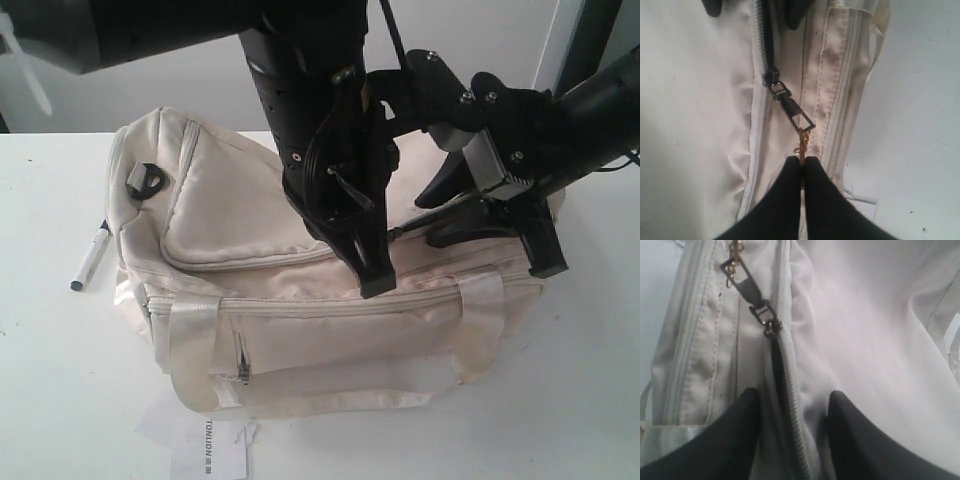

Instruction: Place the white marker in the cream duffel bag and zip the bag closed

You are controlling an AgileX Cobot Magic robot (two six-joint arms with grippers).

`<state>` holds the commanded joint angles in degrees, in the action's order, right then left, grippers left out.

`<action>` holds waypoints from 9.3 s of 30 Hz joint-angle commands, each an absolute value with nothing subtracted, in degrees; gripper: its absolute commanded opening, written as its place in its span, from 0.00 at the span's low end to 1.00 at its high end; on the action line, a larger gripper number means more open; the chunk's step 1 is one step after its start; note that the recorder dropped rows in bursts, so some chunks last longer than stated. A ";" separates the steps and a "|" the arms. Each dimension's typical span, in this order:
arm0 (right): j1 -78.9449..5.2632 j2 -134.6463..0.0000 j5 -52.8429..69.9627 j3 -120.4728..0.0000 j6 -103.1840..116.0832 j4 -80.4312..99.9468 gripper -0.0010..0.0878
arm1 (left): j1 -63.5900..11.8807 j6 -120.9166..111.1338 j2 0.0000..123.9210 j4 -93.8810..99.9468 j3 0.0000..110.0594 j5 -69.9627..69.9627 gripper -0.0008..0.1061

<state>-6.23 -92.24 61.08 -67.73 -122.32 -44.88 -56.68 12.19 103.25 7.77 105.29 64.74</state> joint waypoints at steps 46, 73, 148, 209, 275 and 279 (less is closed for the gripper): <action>-6.23 -92.13 58.76 -67.73 -119.75 -40.03 0.01 | -56.68 12.28 101.38 10.97 105.29 69.96 0.01; -6.23 -92.13 58.38 -67.73 -119.28 -40.06 0.01 | -56.68 12.40 101.27 14.16 100.75 69.96 0.01; -6.23 -92.13 57.50 -67.73 -117.75 -38.61 0.01 | -51.39 13.75 95.25 15.91 100.74 69.96 0.01; -6.23 -92.13 57.26 -67.73 -116.46 -38.61 0.01 | -49.21 14.12 90.66 17.18 95.94 69.96 0.01; -6.23 -92.13 56.80 -67.73 -115.21 -38.61 0.01 | -42.11 15.25 84.95 19.74 85.79 69.96 0.01; -6.23 -92.13 56.55 -67.73 -115.21 -38.61 0.01 | -40.74 15.50 84.23 19.52 85.79 69.96 0.01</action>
<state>-6.23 -92.13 56.55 -67.73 -115.21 -38.61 -40.74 15.50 84.23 19.52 85.79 69.96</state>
